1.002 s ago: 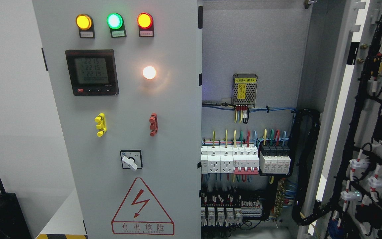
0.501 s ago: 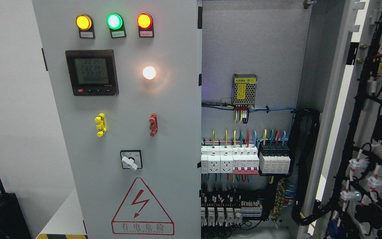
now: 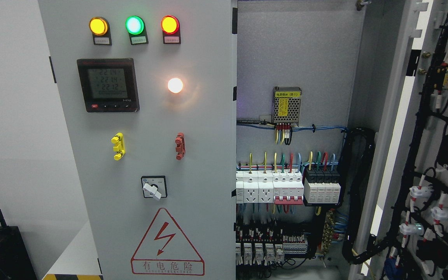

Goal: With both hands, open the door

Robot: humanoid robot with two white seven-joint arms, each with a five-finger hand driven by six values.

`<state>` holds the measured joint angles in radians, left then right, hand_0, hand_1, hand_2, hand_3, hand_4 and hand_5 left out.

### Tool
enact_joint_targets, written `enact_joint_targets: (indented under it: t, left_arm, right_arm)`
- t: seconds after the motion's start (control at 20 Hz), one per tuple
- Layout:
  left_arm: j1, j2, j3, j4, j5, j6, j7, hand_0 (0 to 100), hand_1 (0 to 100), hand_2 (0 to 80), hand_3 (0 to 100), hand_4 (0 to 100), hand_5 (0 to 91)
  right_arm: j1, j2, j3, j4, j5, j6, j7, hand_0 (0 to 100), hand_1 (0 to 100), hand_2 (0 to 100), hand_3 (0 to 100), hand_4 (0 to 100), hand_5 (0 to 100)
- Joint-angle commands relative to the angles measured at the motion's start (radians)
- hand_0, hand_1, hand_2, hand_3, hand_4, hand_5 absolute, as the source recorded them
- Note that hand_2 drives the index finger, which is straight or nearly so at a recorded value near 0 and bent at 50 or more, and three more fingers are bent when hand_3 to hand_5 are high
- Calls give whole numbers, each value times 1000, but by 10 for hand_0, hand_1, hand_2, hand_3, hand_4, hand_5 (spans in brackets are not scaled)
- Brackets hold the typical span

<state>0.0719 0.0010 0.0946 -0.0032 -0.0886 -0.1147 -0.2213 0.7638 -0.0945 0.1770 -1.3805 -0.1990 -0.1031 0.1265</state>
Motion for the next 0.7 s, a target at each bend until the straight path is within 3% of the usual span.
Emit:
enact_joint_targets:
  t: [0.0,0.2,0.4,0.65]
  left_arm:
    - [0,-27,4,-26,0,0,-1,0,0,0,0,0,0]
    - [-1,-29,4,-26,0,0,-1,0,0,0,0,0,0]
    - [0,-29,4,-26,0,0,-1,0,0,0,0,0,0]
    - [0,-29,4,-26,0,0,-1,0,0,0,0,0,0]
  right_arm:
    - [64,-80,7,-419,-2,-4,1,381,0,0,0,0,0]
    - [86,-85,13,-482,-2,-21,1,381,0,0,0,0,0]
    - [81,-111,61,-508,-2,-35,1,382,0,0,0,0,0]
    - [25,-111,64,-514,-2,-113,-1,382,0,0,0,0,0]
